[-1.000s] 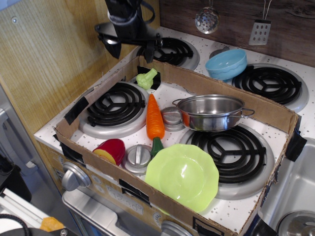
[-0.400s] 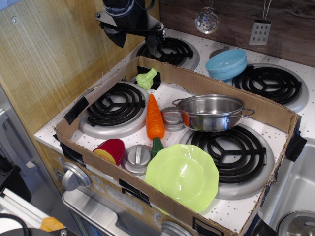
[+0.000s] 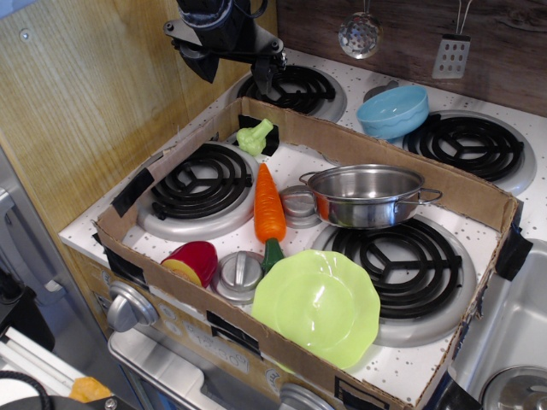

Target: Take broccoli out of pan

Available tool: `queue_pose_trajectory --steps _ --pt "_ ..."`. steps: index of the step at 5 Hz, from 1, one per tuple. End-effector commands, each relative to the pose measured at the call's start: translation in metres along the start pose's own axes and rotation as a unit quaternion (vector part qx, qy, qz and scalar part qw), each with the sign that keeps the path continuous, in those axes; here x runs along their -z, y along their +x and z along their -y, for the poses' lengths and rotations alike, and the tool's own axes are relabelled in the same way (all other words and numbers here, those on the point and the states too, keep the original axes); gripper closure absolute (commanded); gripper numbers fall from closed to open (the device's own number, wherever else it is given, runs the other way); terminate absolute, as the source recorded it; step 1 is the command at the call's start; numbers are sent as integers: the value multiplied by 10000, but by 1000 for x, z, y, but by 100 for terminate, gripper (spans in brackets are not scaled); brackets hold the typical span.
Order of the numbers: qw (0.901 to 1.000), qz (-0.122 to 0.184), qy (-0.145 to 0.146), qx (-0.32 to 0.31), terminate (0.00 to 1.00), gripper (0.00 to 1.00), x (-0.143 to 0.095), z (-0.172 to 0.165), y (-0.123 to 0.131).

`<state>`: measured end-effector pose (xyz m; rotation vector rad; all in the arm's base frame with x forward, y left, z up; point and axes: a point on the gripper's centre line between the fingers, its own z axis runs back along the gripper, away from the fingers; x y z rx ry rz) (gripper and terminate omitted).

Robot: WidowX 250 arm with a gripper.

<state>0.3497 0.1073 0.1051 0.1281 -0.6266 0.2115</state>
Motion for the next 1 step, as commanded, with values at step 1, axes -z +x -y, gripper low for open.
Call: queue_pose_trajectory --steps 1 --pt "9997 251 31 -2 100 0 -13 -5 17"
